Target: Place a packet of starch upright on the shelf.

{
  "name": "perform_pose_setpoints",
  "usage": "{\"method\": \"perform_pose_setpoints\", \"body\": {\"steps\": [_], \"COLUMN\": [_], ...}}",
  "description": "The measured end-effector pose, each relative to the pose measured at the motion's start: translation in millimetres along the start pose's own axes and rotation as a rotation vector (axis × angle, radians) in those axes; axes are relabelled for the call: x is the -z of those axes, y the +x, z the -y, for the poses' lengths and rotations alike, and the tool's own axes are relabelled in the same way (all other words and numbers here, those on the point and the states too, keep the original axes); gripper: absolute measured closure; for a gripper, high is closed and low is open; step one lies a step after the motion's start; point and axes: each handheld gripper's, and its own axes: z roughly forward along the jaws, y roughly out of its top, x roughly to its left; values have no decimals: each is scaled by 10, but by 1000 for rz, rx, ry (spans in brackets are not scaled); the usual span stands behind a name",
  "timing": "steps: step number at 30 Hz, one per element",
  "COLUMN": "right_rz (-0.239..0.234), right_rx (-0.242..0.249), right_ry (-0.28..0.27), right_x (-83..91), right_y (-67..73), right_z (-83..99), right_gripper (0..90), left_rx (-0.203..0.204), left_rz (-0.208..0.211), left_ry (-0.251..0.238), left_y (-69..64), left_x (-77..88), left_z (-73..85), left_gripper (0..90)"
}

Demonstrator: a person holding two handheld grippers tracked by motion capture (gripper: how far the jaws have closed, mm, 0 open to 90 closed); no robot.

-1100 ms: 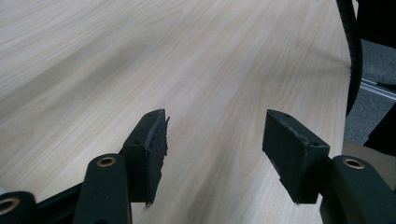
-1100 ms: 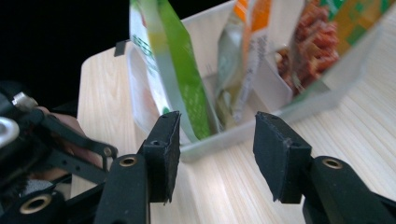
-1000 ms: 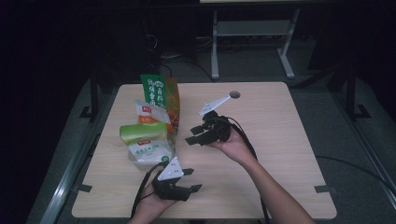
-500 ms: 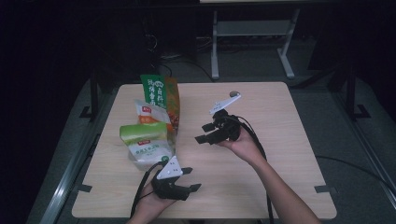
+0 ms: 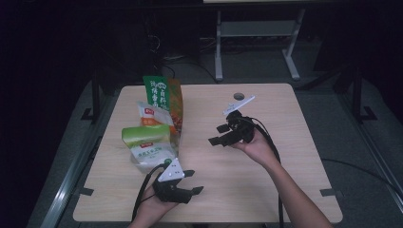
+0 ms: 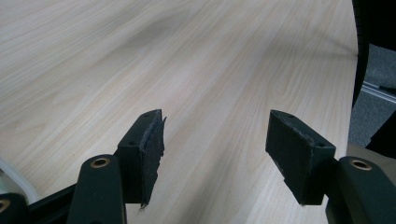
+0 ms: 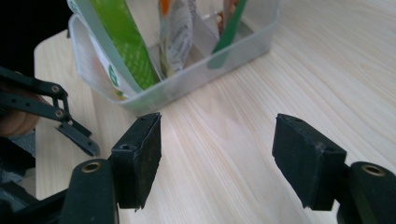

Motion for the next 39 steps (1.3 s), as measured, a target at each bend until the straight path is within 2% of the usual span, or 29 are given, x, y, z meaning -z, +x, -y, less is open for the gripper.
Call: {"method": "perform_pose_setpoints", "body": {"steps": [8, 10, 17, 20, 27, 31, 39], "right_rz": [31, 35, 55, 63, 84, 92, 99], "right_rx": [-7, -28, -39, -63, -83, -111, -143], "right_ry": [-1, 9, 6, 9, 1, 5, -19], "right_x": [114, 140, 214, 252, 336, 383, 462], "right_y": [-80, -90, -146, -161, -216, -254, -292], "right_z": [79, 96, 188, 246, 404, 538, 775], "right_gripper": [306, 298, 295, 294, 291, 289, 288], "left_rx": [-6, -2, 6, 6, -4, 12, 15], "left_rz": [0, -4, -9, -6, -8, -9, -11], "left_ry": [-3, -6, -9, -13, -1, -13, -12], "left_y": [21, 19, 37, 34, 44, 40, 52], "left_x": [5, 6, 30, 27, 32, 35, 40], "left_z": [0, 2, 0, 0, 2, 3, 9], "left_gripper": [365, 364, 363, 363, 357, 357, 356]}}
